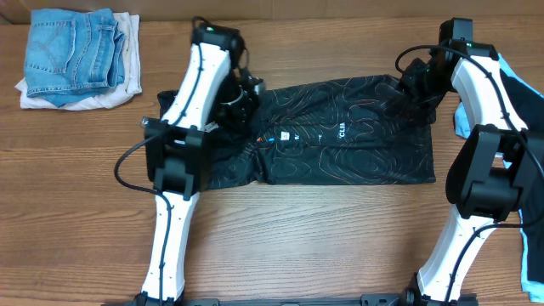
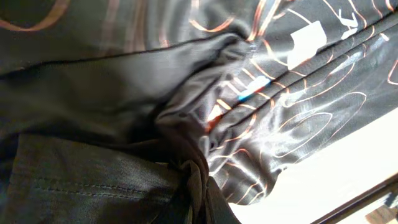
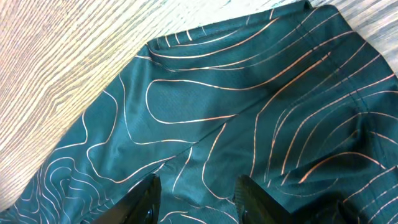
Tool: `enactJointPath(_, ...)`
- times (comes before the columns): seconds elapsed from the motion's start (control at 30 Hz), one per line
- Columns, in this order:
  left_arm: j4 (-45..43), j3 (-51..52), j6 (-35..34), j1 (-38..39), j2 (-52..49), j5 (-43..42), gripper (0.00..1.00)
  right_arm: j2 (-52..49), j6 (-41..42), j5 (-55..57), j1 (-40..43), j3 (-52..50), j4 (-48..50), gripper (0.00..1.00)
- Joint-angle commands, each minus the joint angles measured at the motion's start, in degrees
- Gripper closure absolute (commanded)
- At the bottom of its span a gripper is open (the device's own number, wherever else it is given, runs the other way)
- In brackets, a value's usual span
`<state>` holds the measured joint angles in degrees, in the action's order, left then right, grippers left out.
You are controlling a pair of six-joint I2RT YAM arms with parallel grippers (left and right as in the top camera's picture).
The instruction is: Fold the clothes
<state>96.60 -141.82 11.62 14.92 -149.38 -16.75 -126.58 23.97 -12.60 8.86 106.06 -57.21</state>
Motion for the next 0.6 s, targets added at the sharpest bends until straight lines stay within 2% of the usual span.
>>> enactJointPath(0.0, 0.3, -0.9, -3.6, 1.1, 2.0, 6.9, 0.96, 2.4, 0.0, 0.7, 0.2, 0.4, -0.4, 0.57)
enactJointPath(0.03, 0.3, -0.8, -3.6, 1.3, 2.0, 8.5, 0.96, 2.4, 0.0, 1.2, 0.2, 0.4, -0.6, 0.57)
enactJointPath(0.07, 0.3, -0.8, -5.3, 1.3, 2.0, 14.2, 0.96, 2.4, 0.0, 3.0, 0.2, 0.4, -1.3, 0.57)
enactJointPath(0.17, 0.3, -0.8, -7.6, 1.0, 2.0, 20.5, 0.96, 2.4, 0.0, 4.6, 0.2, 0.4, -2.3, 0.57)
enactJointPath(0.4, 0.3, -0.8, -9.0, -1.6, 2.0, 21.1, 0.96, 2.4, 0.1, 5.3, 0.2, 0.4, -2.7, 0.57)
enactJointPath(0.43, 0.3, -0.8, -9.3, -1.9, 2.0, 19.1, 0.94, 2.4, 0.1, 5.3, 0.2, 0.4, -2.5, 0.57)
enactJointPath(0.47, 0.3, -0.8, -9.2, -1.9, 2.0, 16.8, 0.89, 2.4, 0.1, 5.3, 0.2, 0.4, -2.5, 0.56)
enactJointPath(0.5, 0.3, -0.8, -9.2, -1.9, 2.0, 15.0, 0.65, 2.4, 0.1, 5.3, 0.2, 0.4, -2.3, 0.56)
enactJointPath(0.53, 0.3, -0.8, -9.2, -1.9, 2.0, 13.6, 0.34, 2.4, 0.1, 5.3, 0.2, 0.4, -2.2, 0.56)
enactJointPath(0.57, 0.3, -0.8, -9.0, -1.7, 2.0, 12.5, 0.38, 2.4, 0.1, 5.3, 0.2, 0.4, -2.0, 0.56)
